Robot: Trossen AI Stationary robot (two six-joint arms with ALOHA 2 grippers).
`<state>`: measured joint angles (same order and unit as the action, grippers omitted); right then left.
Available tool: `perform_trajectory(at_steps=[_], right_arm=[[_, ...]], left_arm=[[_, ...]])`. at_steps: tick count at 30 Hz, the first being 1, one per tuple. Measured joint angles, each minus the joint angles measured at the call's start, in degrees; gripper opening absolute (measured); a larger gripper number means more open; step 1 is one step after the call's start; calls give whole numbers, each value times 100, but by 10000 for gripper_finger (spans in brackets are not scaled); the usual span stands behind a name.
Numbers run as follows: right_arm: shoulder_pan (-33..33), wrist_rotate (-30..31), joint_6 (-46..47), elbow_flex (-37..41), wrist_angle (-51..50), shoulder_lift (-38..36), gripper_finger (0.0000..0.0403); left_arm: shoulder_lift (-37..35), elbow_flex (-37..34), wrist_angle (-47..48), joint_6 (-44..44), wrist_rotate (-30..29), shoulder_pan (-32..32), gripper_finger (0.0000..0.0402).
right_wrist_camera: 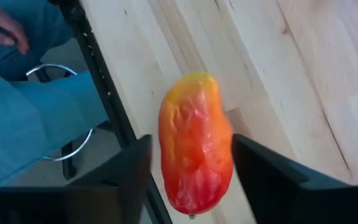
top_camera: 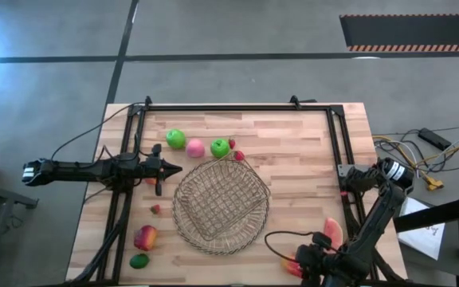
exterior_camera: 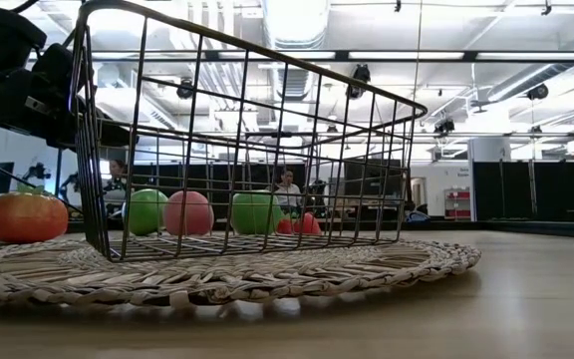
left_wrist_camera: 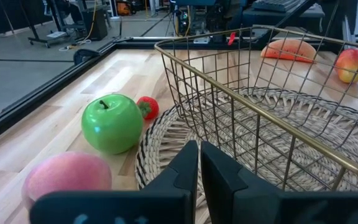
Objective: Build produce basket
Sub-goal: Put the mango into the gold wire basket
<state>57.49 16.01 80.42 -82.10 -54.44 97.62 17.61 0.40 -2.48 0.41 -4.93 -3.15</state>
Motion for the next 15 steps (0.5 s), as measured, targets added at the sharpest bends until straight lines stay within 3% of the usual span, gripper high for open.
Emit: perform_trajectory(at_steps=[8,15], right_arm=[[0,-151,-37,188,180,0,342],[-22,-399,-125,550,913,272,367]], left_arm=[[0,0,-2,1,0,-1,3],[0,0,-1,1,-1,-1,3]])
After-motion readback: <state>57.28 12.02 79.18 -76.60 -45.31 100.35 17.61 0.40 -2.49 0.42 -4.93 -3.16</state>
